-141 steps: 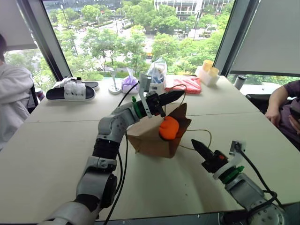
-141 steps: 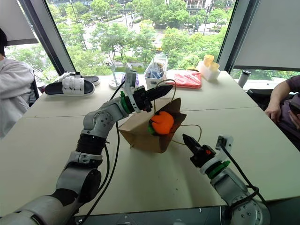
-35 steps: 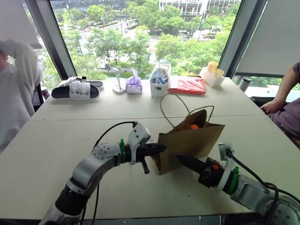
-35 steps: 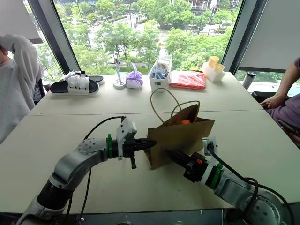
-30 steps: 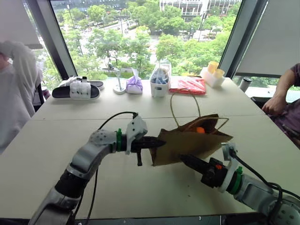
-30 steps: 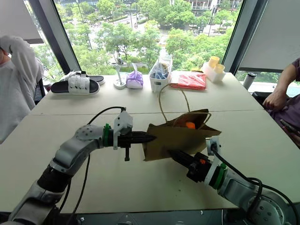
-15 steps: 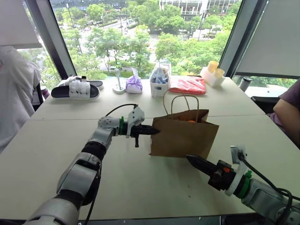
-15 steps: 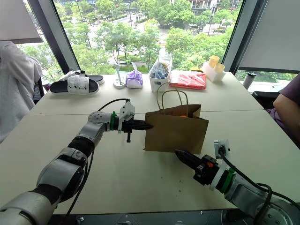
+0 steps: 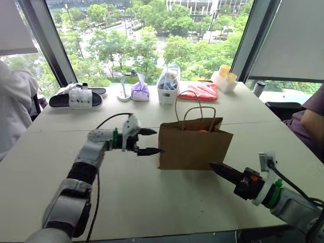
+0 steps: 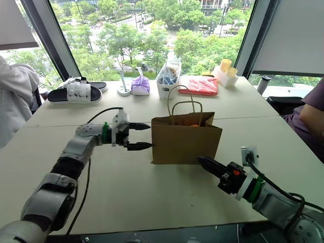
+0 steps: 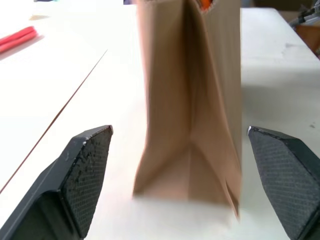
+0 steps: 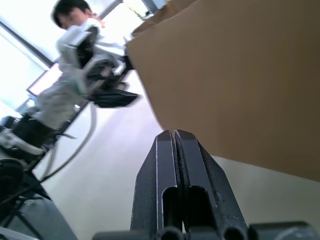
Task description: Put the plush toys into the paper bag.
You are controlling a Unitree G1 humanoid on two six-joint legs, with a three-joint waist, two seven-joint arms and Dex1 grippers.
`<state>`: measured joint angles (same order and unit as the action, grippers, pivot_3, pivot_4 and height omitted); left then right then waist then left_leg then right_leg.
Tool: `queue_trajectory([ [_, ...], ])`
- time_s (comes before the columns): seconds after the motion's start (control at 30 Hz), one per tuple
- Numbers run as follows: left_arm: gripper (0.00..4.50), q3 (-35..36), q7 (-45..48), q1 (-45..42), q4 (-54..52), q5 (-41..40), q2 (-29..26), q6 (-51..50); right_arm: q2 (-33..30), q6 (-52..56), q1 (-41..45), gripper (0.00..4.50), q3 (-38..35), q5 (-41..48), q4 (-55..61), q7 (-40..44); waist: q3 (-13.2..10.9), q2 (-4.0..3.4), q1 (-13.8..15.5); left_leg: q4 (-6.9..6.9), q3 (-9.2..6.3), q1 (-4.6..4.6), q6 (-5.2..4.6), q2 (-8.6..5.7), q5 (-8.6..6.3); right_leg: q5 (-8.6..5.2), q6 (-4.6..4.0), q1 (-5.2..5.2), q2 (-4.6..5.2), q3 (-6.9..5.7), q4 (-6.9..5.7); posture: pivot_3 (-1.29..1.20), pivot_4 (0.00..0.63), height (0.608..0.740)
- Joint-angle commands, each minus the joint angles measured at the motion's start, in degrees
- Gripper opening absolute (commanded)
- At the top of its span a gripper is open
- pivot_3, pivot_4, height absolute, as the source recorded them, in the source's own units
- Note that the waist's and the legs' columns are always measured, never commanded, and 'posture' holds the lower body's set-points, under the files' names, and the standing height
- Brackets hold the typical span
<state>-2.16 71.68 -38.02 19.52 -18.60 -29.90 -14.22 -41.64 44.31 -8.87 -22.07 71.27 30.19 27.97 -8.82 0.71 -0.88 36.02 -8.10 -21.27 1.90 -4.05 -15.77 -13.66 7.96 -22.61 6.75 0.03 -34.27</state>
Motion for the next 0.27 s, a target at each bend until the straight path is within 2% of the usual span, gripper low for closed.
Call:
queue_trajectory([
  [0.03, 4.48, 7.4, -5.9, 10.5, -20.5, -9.2, -4.5, -15.3, -3.4, -0.1, -1.0, 0.0, -3.5, -2.6, -0.2, 3.6, 0.0, -0.03, 0.1, 0.02, 0.01, -0.01, 0.0, 0.0, 0.0, 0.0, 0.0, 0.0, 0.0, -0.01, 0.01, 0.0, 0.15, 0.74],
  [0.13, 4.48, 12.7, -11.3, 21.6, -32.7, -14.9, -7.1, -24.4, -5.0, -0.1, -3.2, 0.0, -6.3, -3.8, -1.8, 6.2, 0.0, -0.02, 0.5, 0.01, 0.0, 0.02, 0.0, 0.04, -0.01, -0.01, -0.01, 0.04, 0.04, 0.09, 0.06, 0.0, 0.15, 0.74],
  [0.27, 4.48, 16.8, -16.6, 32.8, -42.1, -19.3, -7.4, -29.9, -6.6, 0.8, -5.5, 0.0, -7.6, -5.0, -3.8, 10.8, 0.0, -0.03, 1.3, 0.09, 0.04, 0.05, 0.01, 0.03, -0.02, -0.02, -0.05, 0.17, 0.06, 0.1, 0.15, 0.0, 0.15, 0.74],
])
